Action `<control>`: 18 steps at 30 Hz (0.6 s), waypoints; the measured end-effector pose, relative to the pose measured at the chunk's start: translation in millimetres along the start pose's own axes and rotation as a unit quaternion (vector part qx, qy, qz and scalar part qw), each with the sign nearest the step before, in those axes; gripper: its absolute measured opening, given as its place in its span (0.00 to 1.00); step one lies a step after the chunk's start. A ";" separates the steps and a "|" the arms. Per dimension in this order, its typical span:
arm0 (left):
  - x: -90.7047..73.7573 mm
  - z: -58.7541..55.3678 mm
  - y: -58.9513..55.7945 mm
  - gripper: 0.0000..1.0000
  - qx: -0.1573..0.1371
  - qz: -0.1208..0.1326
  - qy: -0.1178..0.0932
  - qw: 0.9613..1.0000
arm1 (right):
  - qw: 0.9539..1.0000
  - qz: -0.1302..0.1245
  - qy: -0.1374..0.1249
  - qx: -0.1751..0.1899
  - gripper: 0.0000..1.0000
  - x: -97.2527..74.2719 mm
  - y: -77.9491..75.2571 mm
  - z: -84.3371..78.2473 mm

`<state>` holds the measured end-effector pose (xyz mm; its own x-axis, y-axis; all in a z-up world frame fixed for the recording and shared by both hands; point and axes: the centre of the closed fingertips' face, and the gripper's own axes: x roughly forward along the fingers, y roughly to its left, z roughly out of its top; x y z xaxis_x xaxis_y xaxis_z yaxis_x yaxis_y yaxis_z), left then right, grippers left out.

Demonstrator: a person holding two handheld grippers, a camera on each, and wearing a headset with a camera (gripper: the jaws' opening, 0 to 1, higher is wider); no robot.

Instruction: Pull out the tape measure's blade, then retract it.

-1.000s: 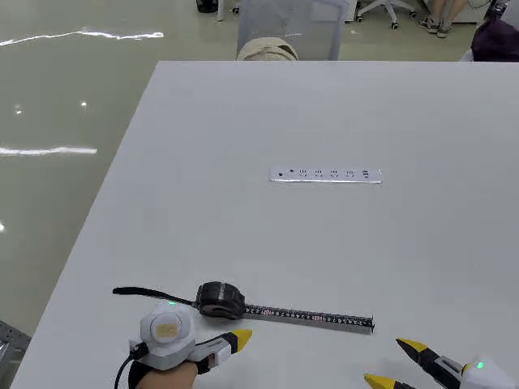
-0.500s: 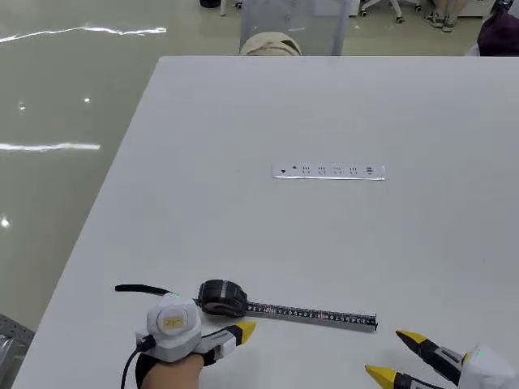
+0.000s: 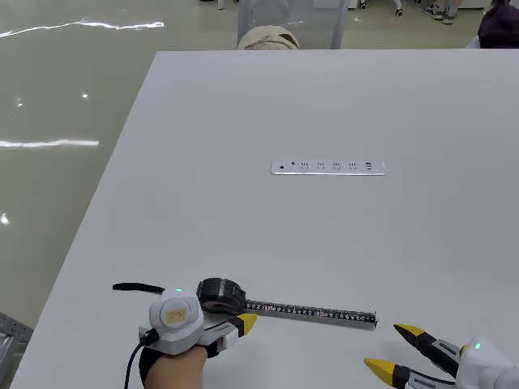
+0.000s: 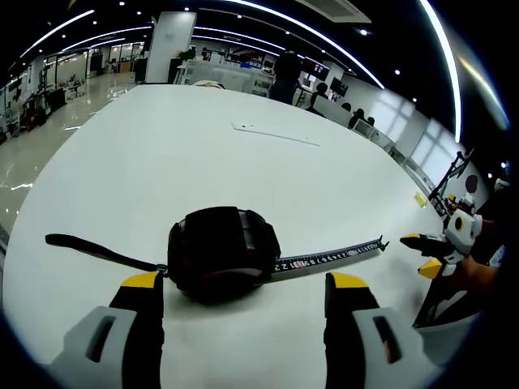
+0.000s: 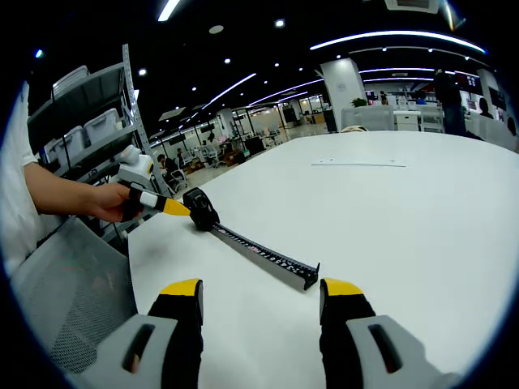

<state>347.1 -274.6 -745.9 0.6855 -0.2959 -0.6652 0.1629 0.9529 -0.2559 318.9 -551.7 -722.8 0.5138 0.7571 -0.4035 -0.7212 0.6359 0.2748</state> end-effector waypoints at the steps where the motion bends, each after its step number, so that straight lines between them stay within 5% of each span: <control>1: 0.5 -0.1 -0.1 0.80 -0.001 0.000 0.002 1.000 | 1.000 0.000 0.000 0.000 0.58 0.3 -1.0 0.0; 18: 8.0 2.8 2.7 0.80 -0.017 0.015 0.008 1.000 | 1.000 0.010 0.001 -0.007 0.58 8.8 -12.5 5.3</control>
<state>355.1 -274.2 -749.9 0.6780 -0.2682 -0.6844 0.1177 0.9587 -0.2591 334.9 -552.2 -725.2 0.4980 0.7695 -0.4000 -0.7378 0.6183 0.2708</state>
